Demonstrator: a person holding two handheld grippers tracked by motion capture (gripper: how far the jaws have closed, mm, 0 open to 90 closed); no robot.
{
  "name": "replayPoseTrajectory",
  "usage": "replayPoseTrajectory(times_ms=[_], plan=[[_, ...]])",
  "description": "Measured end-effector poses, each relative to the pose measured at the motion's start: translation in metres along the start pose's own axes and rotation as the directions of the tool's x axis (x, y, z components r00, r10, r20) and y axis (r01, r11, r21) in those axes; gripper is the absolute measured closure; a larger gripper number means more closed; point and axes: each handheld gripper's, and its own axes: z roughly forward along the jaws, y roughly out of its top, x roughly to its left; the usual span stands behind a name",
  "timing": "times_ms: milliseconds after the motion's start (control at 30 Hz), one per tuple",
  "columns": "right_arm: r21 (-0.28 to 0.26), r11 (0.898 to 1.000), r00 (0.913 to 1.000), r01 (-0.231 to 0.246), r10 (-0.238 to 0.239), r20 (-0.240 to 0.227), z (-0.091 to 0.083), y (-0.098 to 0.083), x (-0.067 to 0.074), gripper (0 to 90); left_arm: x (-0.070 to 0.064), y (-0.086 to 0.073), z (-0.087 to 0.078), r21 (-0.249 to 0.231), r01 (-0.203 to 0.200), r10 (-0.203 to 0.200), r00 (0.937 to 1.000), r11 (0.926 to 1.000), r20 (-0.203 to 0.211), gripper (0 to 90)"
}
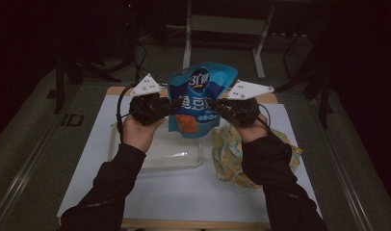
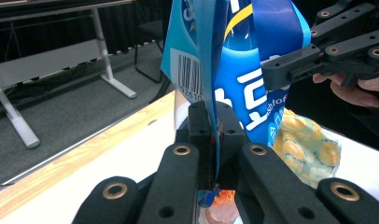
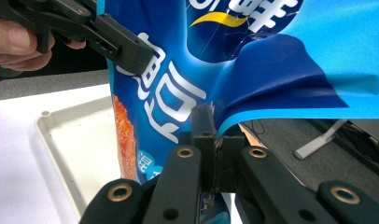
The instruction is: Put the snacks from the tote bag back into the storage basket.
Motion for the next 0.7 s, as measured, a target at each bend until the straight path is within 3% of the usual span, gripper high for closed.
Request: replayPoseTrajectory(times_ms=[367, 700], plan=[[0.005, 1.0, 0.9998, 0.0, 0.0, -0.019, 0.023, -0.003, 0.02, 89.4, 0.01, -0.023, -0.017, 0.013, 0.017, -0.017, 0.9997, 0.9998, -0.019, 89.2], [0.02, 1.0, 0.999, -0.024, 0.025, -0.038, 0.042, -0.017, 0.032, 89.5, 0.017, -0.047, -0.018, 0.036, 0.042, -0.041, 0.9989, 0.9985, -0.022, 89.2]])
